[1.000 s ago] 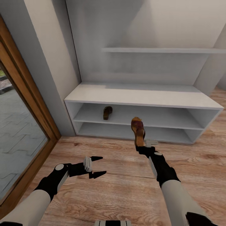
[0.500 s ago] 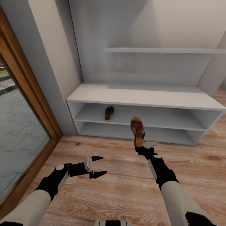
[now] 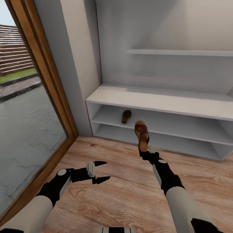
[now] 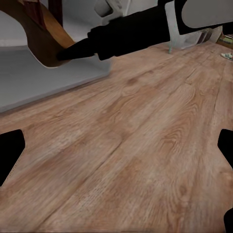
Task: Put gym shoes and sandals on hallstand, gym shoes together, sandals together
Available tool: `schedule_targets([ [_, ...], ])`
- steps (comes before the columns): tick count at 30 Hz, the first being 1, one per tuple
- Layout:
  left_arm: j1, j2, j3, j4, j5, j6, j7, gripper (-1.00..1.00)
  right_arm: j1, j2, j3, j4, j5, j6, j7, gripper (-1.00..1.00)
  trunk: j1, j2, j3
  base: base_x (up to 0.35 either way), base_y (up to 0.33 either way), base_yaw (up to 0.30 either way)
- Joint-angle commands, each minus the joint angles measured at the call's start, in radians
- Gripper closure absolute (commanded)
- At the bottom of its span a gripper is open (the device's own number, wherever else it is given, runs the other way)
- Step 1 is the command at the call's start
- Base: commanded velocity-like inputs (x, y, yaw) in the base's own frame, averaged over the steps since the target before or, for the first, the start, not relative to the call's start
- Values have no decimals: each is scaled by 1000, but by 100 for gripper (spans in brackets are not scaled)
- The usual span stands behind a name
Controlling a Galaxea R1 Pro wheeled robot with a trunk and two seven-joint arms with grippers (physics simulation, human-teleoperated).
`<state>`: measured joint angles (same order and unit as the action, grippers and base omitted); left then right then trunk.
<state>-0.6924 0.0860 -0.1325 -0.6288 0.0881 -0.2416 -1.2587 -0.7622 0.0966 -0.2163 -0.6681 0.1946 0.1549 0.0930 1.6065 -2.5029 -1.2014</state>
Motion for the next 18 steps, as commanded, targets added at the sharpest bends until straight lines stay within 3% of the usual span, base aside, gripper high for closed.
schedule_targets([
  [1, -1, 1, -7, 1, 9, -5, 1, -100, 0, 1, -8, -3, 8, 6, 8, 100, 0, 0, -1, 0, 0, 258],
  [10, -1, 1, -9, 1, 10, -5, -1, -100, 0, 0, -8, 9, 10, 17, 6, 100, 0, 0, -1, 0, 0, 51],
  [18, -1, 0, -8, 1, 10, -5, -1, -100, 0, 0, -14, 77, 7, 20, 4, 100, 0, 0, -1, 0, 0, 1],
])
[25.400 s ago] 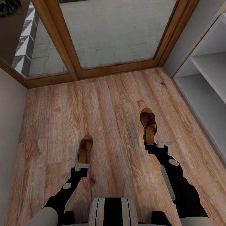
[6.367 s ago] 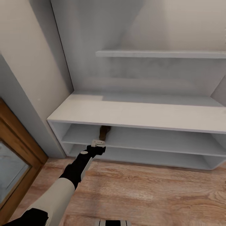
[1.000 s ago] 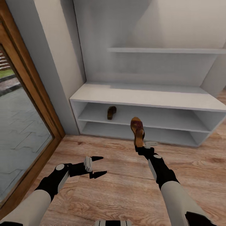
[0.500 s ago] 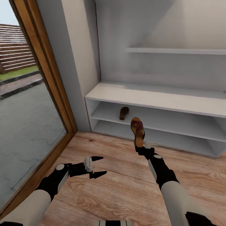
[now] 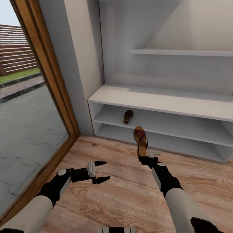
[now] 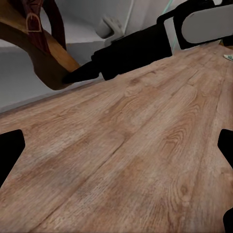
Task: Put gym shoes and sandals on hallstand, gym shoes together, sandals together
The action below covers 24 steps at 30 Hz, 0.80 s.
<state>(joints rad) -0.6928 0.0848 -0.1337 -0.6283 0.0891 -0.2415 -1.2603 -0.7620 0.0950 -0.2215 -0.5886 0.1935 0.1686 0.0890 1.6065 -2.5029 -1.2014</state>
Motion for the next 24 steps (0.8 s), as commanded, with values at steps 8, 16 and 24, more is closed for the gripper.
schedule_targets([
  [8, -1, 1, -7, 1, 9, -5, 1, -100, 0, 0, -10, -2, 5, 56, -109, 100, 0, 0, -1, 0, 0, 0],
  [16, -1, 2, -7, 1, 9, -5, 1, -100, 0, 0, -9, -6, 5, 64, -140, 100, 0, 0, -1, 97, 0, 0],
  [24, -1, 1, -7, 1, 9, -5, 1, -100, 0, 0, -9, -8, 5, 65, -141, 100, 0, 0, -1, 329, 0, 0],
])
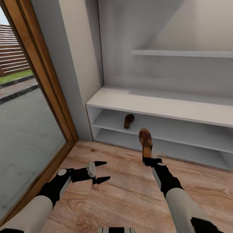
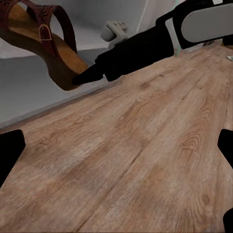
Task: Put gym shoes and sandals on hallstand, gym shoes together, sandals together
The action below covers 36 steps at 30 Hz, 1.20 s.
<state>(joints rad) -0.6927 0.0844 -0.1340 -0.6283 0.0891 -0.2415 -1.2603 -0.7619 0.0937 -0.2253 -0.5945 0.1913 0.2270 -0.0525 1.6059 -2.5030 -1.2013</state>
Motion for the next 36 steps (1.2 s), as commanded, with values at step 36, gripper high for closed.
schedule_targets([
  [36, -1, -20, -18, 4, 11, -5, 1, -100, -1, 1, -3, -5, 8, 5, 0, 100, 0, 0, -1, 192, 0, 0],
])
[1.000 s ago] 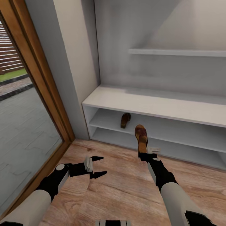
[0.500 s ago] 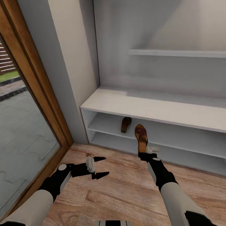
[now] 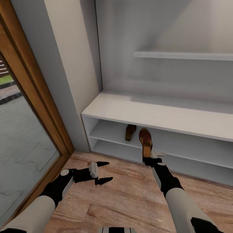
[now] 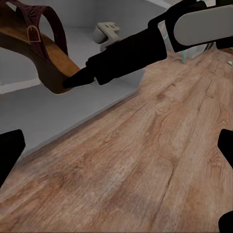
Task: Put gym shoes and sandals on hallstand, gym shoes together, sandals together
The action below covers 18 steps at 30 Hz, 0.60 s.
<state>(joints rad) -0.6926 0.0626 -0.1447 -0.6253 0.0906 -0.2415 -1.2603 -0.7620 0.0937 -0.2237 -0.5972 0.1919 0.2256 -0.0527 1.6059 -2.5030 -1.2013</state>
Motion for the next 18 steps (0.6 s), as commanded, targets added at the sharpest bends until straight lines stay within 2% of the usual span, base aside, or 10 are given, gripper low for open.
schedule_targets([
  [1, -1, -1, -7, 1, 9, -5, 1, -100, 0, 1, -5, -2, 8, 6, 0, 100, 0, 0, -1, 331, 0, 0],
  [6, -1, -14, -7, 1, 9, -5, 1, -100, 0, 1, -7, -3, 8, 6, 1, 100, 0, 0, -1, 276, 0, 0],
  [11, -1, -19, -7, 6, 9, -5, -4, -100, 0, 1, -5, -2, 8, 6, 1, 100, 0, 0, -1, 56, 0, 0],
  [15, -1, -100, -20, 73, 8, -7, -101, -100, 0, 1, -5, -2, 8, 6, 1, 100, 0, 0, -1, 9, 0, 0],
  [18, -1, -123, -21, 88, 8, -7, -120, -100, 0, 1, -5, -3, 8, 6, 1, 100, 0, 0, -1, 148, 0, 0],
])
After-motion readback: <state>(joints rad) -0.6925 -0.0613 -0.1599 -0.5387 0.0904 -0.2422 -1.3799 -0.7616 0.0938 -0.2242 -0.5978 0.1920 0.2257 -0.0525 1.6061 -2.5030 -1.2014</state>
